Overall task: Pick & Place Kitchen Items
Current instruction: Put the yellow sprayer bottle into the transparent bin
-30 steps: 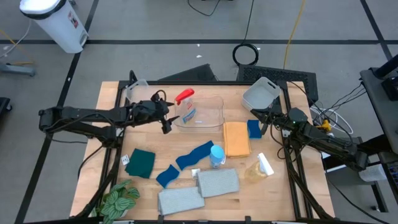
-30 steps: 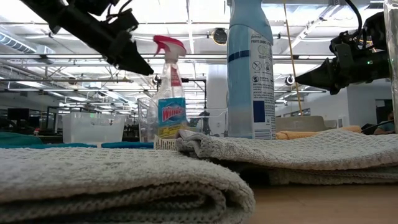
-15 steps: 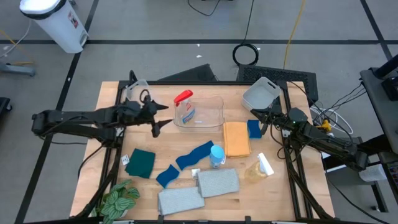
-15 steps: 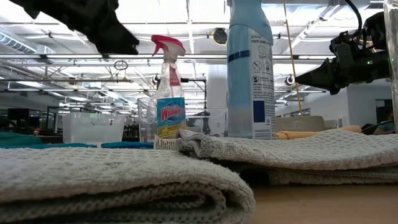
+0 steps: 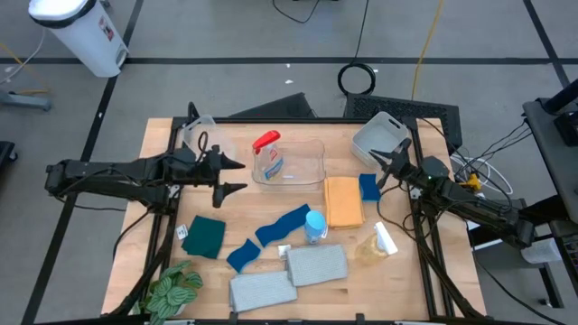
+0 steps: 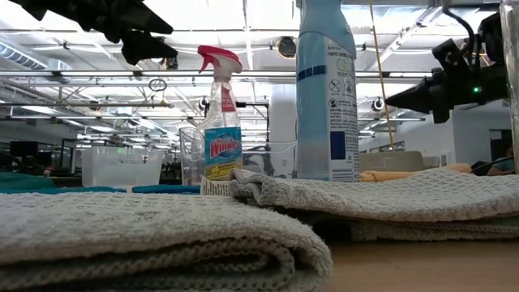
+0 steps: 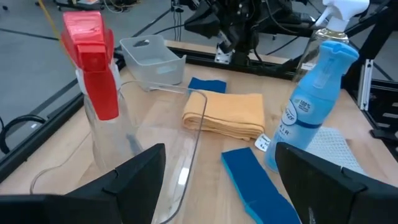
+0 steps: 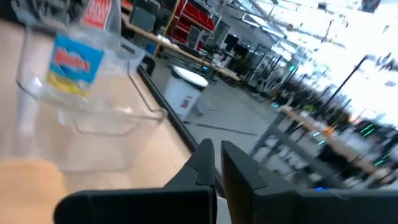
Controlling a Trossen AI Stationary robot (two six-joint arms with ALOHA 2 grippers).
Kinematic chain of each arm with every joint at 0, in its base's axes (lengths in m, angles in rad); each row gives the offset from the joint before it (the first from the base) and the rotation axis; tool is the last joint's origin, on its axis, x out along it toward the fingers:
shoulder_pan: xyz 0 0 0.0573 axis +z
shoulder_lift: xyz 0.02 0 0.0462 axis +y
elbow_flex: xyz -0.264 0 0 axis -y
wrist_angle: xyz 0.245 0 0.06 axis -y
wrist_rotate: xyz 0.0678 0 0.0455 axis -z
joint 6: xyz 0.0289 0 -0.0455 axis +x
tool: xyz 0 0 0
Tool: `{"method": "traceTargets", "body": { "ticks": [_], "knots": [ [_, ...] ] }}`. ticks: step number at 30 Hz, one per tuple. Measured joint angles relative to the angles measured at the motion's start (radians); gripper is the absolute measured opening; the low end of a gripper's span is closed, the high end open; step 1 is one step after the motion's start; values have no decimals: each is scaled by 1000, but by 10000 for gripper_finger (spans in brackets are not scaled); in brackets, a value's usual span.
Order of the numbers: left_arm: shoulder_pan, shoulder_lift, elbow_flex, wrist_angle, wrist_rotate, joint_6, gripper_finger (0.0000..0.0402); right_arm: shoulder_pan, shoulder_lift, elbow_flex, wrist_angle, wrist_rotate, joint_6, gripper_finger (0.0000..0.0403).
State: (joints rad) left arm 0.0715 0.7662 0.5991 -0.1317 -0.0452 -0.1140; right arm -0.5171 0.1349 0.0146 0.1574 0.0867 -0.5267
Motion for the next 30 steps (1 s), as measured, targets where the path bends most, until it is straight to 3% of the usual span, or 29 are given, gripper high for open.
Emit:
{"method": "traceTargets", "body": {
  "ticks": [6,14,17,21,25,30],
  "knots": [
    [0,0,0,-1,0,0,308,0,0,0,-3,46,-246,4],
    [0,0,0,-5,0,0,308,1,0,0,-4,30,-258,4],
    [0,0,0,-6,0,1,308,8,0,0,6,-124,-102,4],
    [0,0,0,-6,0,1,308,14,0,0,134,-445,180,4],
    [1,0,0,-6,-8,1,308,16,0,-1,388,-705,386,4],
    [0,0,0,-6,-8,1,308,16,0,-1,755,-884,664,4]
  ]
}}
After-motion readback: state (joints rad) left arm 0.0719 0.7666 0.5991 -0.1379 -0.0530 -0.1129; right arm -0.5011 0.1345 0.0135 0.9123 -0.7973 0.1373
